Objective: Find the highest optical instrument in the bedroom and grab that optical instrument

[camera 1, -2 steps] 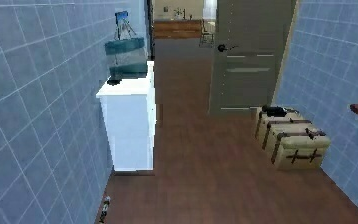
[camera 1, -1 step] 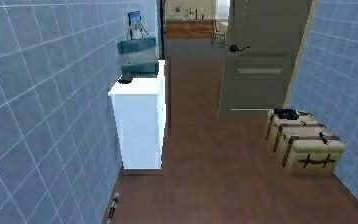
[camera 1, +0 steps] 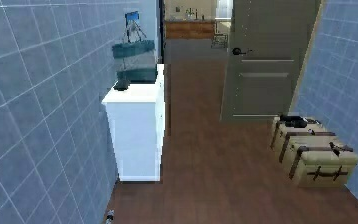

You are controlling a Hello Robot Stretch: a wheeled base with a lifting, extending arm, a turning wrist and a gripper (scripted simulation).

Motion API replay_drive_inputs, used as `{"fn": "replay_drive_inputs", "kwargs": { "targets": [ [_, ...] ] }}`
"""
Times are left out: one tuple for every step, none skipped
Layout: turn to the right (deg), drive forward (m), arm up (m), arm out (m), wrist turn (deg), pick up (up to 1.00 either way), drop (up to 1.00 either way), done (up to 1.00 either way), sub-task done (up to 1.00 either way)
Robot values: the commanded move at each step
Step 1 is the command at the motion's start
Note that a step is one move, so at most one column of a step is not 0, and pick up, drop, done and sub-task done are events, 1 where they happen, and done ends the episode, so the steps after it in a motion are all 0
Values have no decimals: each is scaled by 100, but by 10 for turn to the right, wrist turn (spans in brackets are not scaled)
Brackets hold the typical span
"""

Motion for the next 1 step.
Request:
{"fn": "replay_drive_inputs", "kwargs": {
  "targets": [
    [450, 0, 0, 0, 0, 0, 0, 0, 0]
  ]
}}
